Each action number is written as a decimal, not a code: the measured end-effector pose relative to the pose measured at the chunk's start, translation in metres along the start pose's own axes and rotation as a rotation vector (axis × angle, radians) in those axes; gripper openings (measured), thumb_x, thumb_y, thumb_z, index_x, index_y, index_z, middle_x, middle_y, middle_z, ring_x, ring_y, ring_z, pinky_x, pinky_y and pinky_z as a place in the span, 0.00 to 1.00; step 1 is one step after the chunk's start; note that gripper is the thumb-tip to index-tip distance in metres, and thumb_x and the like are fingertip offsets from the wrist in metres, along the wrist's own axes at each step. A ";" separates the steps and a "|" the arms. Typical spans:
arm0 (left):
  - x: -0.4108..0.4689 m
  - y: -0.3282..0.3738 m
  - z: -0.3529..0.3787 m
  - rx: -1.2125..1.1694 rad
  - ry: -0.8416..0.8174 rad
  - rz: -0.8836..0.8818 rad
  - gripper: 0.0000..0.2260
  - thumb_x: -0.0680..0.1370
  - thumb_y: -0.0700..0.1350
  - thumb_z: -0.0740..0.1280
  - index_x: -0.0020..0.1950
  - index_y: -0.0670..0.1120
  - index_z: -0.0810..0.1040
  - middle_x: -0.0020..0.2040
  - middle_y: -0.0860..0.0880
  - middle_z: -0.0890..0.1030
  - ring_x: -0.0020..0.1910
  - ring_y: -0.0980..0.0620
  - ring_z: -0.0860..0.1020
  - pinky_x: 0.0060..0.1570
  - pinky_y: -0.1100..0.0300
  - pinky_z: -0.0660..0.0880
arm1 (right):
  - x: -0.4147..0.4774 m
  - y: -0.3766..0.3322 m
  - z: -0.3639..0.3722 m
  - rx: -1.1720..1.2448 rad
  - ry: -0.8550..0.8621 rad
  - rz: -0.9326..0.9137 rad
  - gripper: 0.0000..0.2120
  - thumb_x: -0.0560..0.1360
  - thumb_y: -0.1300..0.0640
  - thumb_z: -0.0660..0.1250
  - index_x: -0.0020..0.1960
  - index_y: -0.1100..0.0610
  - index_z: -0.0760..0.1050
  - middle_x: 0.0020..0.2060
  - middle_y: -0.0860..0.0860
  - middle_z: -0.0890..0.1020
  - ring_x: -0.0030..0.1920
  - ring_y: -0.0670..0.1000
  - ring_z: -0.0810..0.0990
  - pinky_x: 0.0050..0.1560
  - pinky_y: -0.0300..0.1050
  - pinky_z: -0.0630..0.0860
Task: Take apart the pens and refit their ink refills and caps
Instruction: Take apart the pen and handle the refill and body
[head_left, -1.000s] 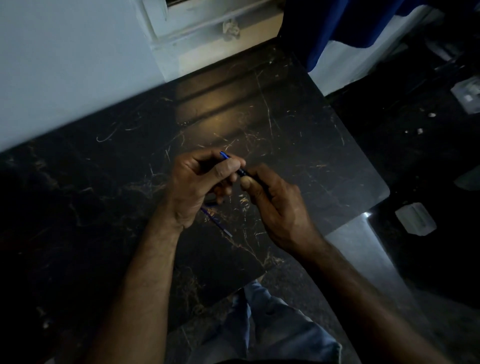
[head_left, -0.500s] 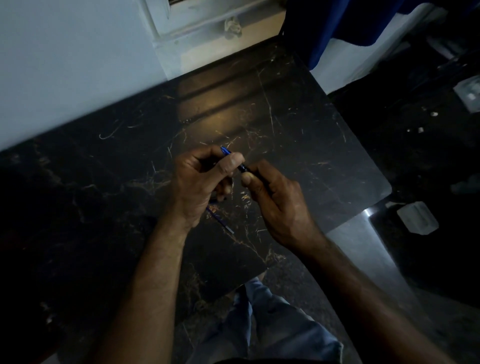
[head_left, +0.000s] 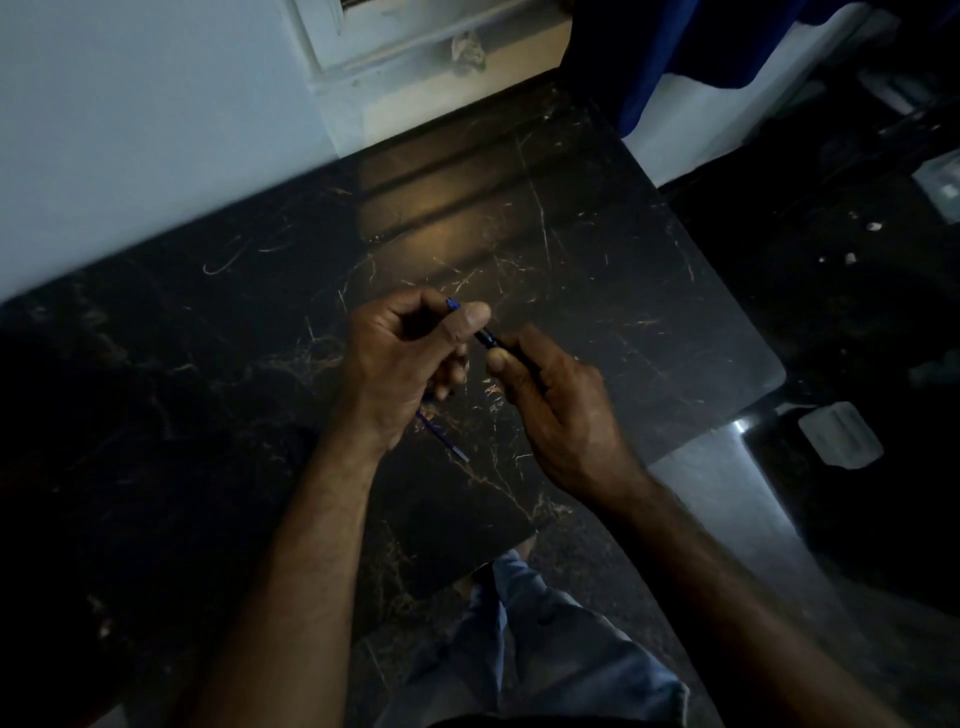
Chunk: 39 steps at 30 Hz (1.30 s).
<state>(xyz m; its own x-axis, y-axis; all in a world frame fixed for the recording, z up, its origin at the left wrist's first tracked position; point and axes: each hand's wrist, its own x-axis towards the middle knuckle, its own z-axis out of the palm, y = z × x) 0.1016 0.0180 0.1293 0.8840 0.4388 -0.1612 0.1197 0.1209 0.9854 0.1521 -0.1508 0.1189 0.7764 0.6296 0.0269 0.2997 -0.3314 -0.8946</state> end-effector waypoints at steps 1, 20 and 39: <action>0.000 -0.001 0.003 0.018 0.044 0.021 0.11 0.78 0.48 0.75 0.39 0.46 0.79 0.29 0.50 0.79 0.23 0.54 0.75 0.21 0.63 0.69 | 0.000 -0.001 0.002 -0.005 0.004 -0.004 0.11 0.88 0.54 0.61 0.53 0.59 0.77 0.35 0.46 0.75 0.33 0.44 0.74 0.34 0.35 0.68; -0.001 0.008 0.002 -0.104 0.134 0.017 0.10 0.79 0.50 0.71 0.42 0.46 0.79 0.31 0.52 0.79 0.24 0.54 0.76 0.21 0.63 0.70 | -0.011 0.009 0.006 -0.015 0.016 0.015 0.14 0.87 0.49 0.59 0.52 0.58 0.77 0.36 0.48 0.76 0.35 0.49 0.76 0.34 0.47 0.73; 0.024 -0.045 -0.026 -0.041 0.233 -0.081 0.10 0.87 0.46 0.63 0.60 0.47 0.84 0.46 0.50 0.82 0.40 0.53 0.81 0.33 0.62 0.81 | -0.016 0.021 -0.006 0.111 -0.013 0.049 0.16 0.87 0.47 0.59 0.51 0.57 0.78 0.36 0.52 0.76 0.35 0.53 0.76 0.36 0.54 0.73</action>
<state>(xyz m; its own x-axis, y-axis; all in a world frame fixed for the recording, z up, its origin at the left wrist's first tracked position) 0.1058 0.0458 0.0797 0.7437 0.6191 -0.2524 0.1634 0.1979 0.9665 0.1488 -0.1722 0.1027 0.7813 0.6237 -0.0230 0.1980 -0.2827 -0.9386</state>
